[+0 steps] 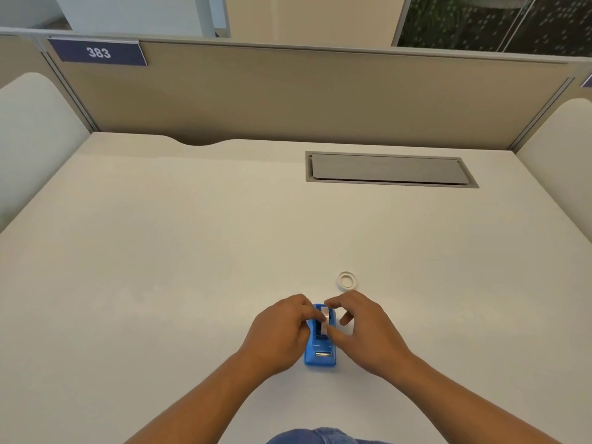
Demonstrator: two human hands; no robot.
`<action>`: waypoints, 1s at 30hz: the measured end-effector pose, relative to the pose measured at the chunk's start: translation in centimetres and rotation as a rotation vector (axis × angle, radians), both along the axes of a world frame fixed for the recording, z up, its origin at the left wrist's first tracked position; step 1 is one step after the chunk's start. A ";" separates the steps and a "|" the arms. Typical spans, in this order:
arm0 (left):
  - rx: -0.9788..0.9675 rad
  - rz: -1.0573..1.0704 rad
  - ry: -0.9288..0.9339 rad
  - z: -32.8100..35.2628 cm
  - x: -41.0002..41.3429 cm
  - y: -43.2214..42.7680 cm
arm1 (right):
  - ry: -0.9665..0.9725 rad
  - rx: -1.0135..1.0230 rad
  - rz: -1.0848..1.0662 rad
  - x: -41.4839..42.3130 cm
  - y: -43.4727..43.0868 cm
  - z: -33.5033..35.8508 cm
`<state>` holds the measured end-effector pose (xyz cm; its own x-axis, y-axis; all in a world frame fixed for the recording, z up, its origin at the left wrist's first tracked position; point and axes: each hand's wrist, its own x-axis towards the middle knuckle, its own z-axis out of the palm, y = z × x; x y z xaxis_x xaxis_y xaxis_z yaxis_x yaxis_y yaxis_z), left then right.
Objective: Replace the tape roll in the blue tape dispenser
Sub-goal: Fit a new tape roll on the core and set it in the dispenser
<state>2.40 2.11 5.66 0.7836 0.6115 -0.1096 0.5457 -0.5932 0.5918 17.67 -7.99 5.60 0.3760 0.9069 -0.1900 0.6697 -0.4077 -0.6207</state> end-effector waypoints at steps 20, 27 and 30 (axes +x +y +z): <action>-0.009 0.141 -0.062 0.0 0.5 -0.1 | 0.031 0.013 -0.003 0.0 0.5 -0.8; -0.020 0.156 -0.053 -0.3 0.7 -0.4 | 0.117 0.043 -0.070 0.1 0.4 -0.9; -0.013 0.157 -0.047 -0.4 0.6 -0.5 | 0.173 0.056 -0.114 0.2 0.4 -0.9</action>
